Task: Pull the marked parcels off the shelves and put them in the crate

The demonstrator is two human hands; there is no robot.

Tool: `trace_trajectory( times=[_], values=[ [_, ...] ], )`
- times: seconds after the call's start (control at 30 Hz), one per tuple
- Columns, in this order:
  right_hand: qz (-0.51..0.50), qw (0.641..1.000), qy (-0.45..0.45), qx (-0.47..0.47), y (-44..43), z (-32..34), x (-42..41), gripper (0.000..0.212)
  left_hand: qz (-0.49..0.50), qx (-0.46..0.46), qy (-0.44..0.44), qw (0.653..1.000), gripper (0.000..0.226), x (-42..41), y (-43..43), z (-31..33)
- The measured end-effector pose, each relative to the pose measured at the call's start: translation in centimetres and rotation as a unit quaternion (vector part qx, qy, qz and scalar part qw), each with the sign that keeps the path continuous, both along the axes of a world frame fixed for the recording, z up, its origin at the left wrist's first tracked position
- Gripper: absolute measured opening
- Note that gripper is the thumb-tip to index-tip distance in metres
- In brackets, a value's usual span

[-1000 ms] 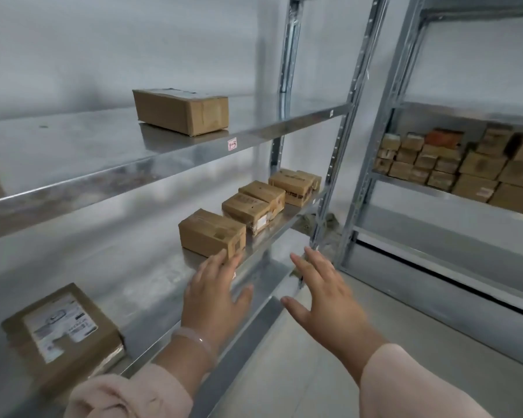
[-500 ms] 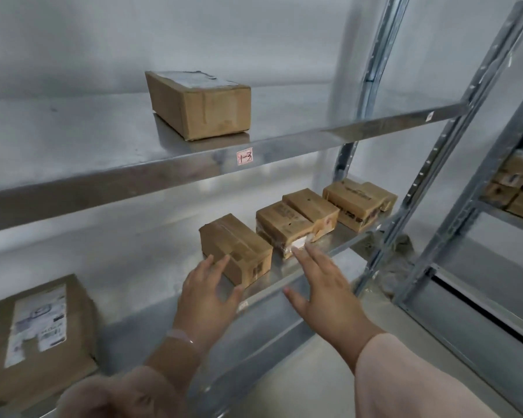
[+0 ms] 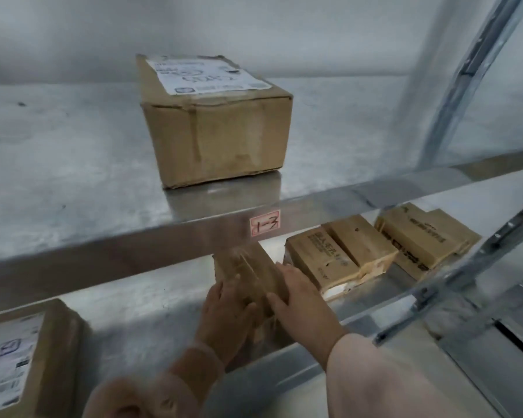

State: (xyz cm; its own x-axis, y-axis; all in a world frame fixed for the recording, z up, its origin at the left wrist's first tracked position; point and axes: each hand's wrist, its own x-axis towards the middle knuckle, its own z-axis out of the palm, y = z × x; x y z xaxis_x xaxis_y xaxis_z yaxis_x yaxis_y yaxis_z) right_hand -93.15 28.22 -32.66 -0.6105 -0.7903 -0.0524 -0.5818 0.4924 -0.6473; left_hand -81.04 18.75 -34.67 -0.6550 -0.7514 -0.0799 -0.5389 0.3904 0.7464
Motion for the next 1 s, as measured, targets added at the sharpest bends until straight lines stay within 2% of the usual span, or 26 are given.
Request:
trace_trajectory(
  times=[0.13,0.2,0.3,0.43,0.53,0.57,0.6,0.7,0.77,0.8,0.87,0.93,1.0],
  values=[
    [-0.035,0.997,-0.069,0.018,-1.5,-2.0,-2.8,0.065,0.003,0.069,-0.067,0.995,0.067,-0.8,-0.6,-1.2],
    [-0.036,0.992,-0.108,0.046,-2.4,-3.2,-4.2,0.064,0.003,0.077,-0.065,0.995,0.072,-0.9,-0.4,-1.5],
    [0.012,0.975,-0.192,0.115,-2.9,-4.1,-5.7,0.05,0.029,0.096,-0.056,0.993,0.074,-1.1,-0.2,-1.8],
    [0.053,0.963,-0.262,0.029,-1.6,-4.0,-5.3,0.037,0.101,0.109,-0.025,0.989,0.07,-1.7,0.2,-1.0],
    [0.085,0.935,-0.342,-0.046,-0.3,-2.6,-4.4,0.025,0.166,0.109,0.022,0.98,0.067,-2.3,0.4,0.3],
    [0.094,0.927,-0.356,-0.067,0.1,-2.2,-4.2,0.027,0.184,0.115,0.036,0.975,0.067,-2.5,0.4,0.7],
    [0.102,0.925,-0.357,-0.085,0.5,-2.0,-4.2,0.032,0.197,0.13,0.047,0.971,0.07,-2.8,0.5,1.1],
    [0.131,0.94,-0.303,-0.09,1.1,-1.8,-4.5,0.049,0.203,0.187,0.071,0.959,0.102,-3.5,1.1,2.1],
    [0.17,0.948,-0.256,-0.083,1.3,-1.6,-4.8,0.053,0.204,0.216,0.104,0.949,0.109,-3.7,1.5,2.2],
    [0.18,0.949,-0.243,-0.09,1.4,-1.4,-5.0,0.052,0.209,0.235,0.123,0.941,0.106,-3.7,1.7,2.1],
    [0.165,0.945,-0.256,-0.119,1.5,-1.2,-5.8,0.053,0.221,0.263,0.16,0.926,0.083,-3.4,2.2,1.8],
    [0.133,0.933,-0.309,-0.126,1.5,-1.0,-6.6,0.067,0.229,0.31,0.218,0.897,0.056,-3.0,2.8,1.9],
    [0.133,0.903,-0.398,-0.093,1.5,-0.8,-7.4,0.082,0.228,0.367,0.266,0.862,0.038,-2.6,3.4,2.3]
  ],
)
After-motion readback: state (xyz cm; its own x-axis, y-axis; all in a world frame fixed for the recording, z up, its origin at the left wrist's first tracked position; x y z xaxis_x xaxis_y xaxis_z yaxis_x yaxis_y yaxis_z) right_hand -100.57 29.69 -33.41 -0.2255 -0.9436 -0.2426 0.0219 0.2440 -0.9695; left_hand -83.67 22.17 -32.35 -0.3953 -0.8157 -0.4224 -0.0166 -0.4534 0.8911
